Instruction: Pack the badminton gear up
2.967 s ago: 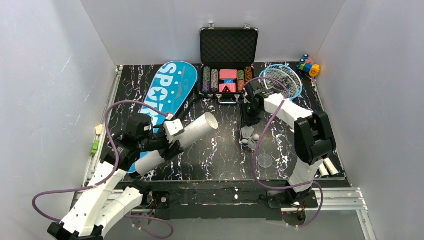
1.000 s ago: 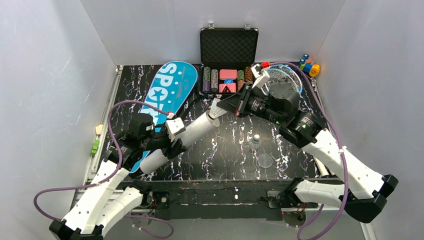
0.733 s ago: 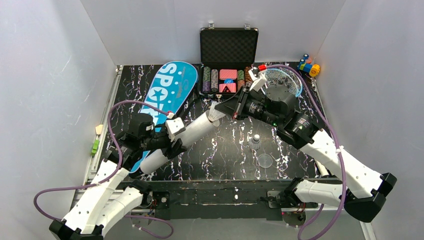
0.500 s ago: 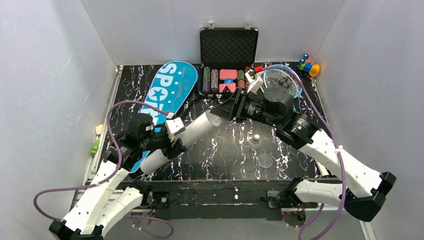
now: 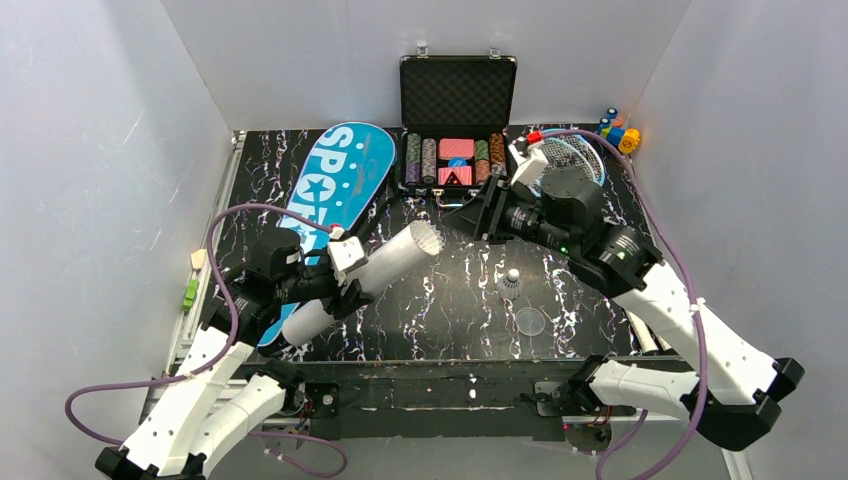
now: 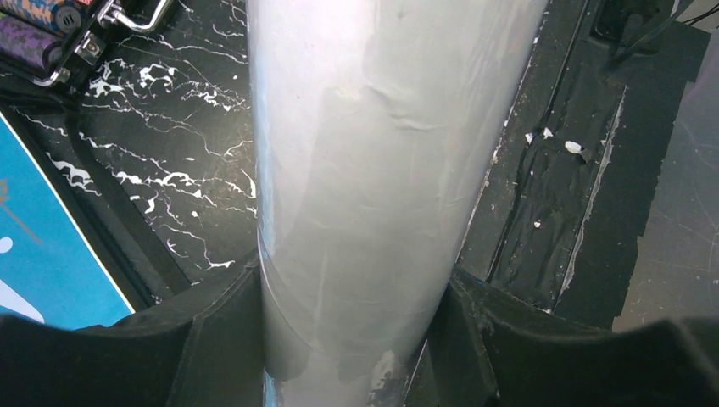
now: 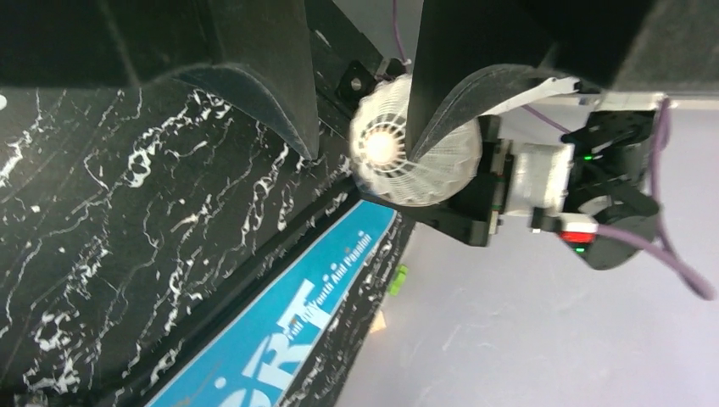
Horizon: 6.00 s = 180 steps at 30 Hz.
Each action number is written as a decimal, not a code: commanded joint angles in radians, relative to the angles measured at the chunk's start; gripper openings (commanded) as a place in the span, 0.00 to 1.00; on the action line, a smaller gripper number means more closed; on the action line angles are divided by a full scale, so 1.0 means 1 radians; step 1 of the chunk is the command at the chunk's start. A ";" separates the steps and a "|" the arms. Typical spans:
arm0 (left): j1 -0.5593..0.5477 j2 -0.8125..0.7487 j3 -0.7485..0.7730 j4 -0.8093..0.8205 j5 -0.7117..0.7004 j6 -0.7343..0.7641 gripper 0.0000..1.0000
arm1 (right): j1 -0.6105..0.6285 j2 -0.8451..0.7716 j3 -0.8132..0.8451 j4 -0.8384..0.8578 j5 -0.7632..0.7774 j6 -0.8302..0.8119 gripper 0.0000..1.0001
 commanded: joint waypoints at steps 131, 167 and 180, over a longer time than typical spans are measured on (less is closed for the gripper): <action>0.003 -0.084 -0.015 -0.052 0.076 0.035 0.27 | -0.555 1.114 0.502 -0.344 0.185 -0.108 0.64; 0.003 -0.106 -0.032 -0.067 0.065 0.042 0.27 | -0.451 0.376 0.162 -0.202 -0.071 -0.079 0.01; 0.003 -0.123 -0.044 -0.061 0.059 0.044 0.27 | -0.208 0.110 0.066 -0.036 -0.047 0.052 0.01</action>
